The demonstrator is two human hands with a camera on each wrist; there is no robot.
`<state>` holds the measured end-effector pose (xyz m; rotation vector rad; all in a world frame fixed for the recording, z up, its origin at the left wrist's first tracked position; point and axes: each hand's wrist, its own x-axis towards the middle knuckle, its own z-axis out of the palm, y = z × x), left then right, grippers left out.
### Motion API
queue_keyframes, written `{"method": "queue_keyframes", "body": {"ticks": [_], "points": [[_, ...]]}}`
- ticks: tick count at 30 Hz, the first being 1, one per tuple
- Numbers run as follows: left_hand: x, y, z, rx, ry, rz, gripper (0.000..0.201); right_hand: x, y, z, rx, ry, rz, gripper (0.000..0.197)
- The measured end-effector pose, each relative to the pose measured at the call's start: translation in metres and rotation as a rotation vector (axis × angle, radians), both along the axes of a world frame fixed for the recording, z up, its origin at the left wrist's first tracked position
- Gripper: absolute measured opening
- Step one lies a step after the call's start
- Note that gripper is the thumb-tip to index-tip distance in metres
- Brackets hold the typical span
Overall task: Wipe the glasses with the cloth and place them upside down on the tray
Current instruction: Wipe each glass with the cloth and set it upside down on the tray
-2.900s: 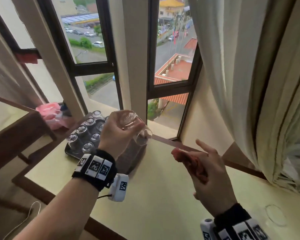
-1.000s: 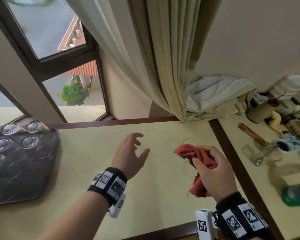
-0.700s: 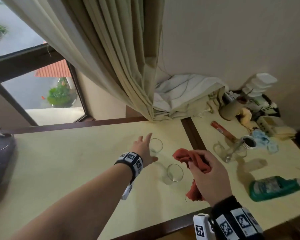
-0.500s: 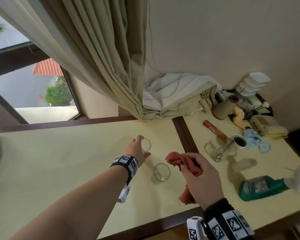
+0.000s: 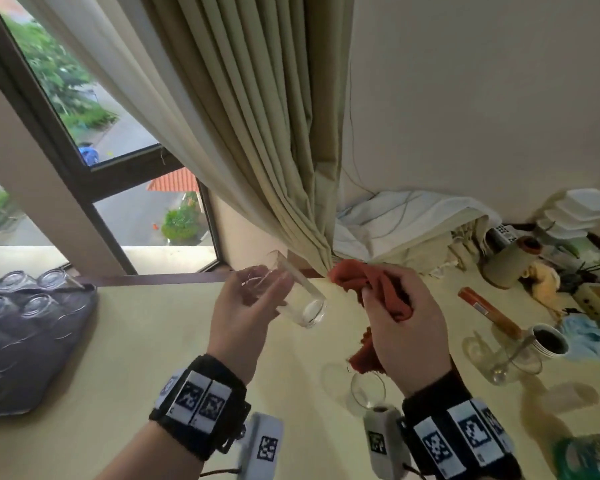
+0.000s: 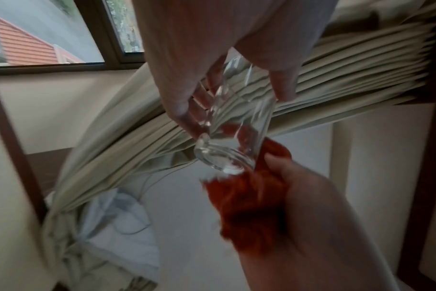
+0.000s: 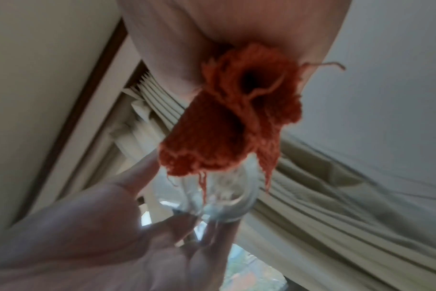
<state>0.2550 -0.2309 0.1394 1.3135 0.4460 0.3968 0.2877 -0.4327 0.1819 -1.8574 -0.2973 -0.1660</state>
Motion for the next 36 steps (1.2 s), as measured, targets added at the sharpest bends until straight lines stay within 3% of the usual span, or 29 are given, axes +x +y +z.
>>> {"method": "queue_keyframes", "body": {"ticks": [2,4,6,9,12,14,16,18,20,22,26,28,30,34,36], "points": [[-0.009,0.006,0.034,-0.233,-0.094,-0.034,0.052,0.003,0.03,0.024,0.061,-0.076,0.042,0.028],[-0.014,0.011,0.062,-0.32,-0.183,-0.091,0.03,0.004,0.06,0.044,0.076,-0.159,0.089,0.033],[-0.02,0.016,0.085,-0.352,-0.258,-0.108,0.023,0.001,0.088,0.063,0.081,-0.229,0.171,0.035],[-0.025,0.032,0.11,-0.338,-0.308,-0.075,0.04,-0.011,0.121,0.079,-0.011,-0.371,0.303,0.042],[-0.031,0.054,0.131,-0.291,-0.338,-0.026,0.064,-0.02,0.136,0.067,-0.079,-0.61,0.343,0.051],[-0.035,0.065,0.14,-0.25,-0.338,0.003,0.067,-0.026,0.142,0.056,-0.068,-0.693,0.36,0.053],[-0.041,0.071,0.15,-0.203,-0.326,-0.019,0.059,-0.03,0.148,0.058,0.096,-0.597,0.388,0.053],[-0.045,0.074,0.154,-0.176,-0.33,-0.082,0.049,-0.037,0.156,0.076,0.234,-0.368,0.427,0.05],[-0.048,0.075,0.158,-0.161,-0.329,-0.121,0.05,-0.036,0.161,0.093,0.233,-0.293,0.484,0.047],[-0.051,0.079,0.161,-0.163,-0.334,-0.149,0.055,-0.034,0.165,0.108,0.138,-0.405,0.465,0.048],[-0.055,0.092,0.176,-0.21,-0.361,-0.2,0.057,-0.041,0.169,0.102,-0.103,-0.834,0.431,0.053],[-0.055,0.1,0.179,-0.189,-0.36,-0.206,0.057,-0.045,0.171,0.088,-0.116,-0.888,0.435,0.051],[-0.054,0.103,0.176,-0.146,-0.337,-0.188,0.06,-0.042,0.17,0.078,-0.046,-0.816,0.42,0.052],[-0.051,0.101,0.17,-0.184,-0.36,-0.203,0.057,-0.042,0.171,0.105,0.217,-0.307,0.445,0.048],[-0.052,0.096,0.172,-0.185,-0.376,-0.233,0.059,-0.044,0.171,0.121,0.243,-0.306,0.459,0.045]]}}
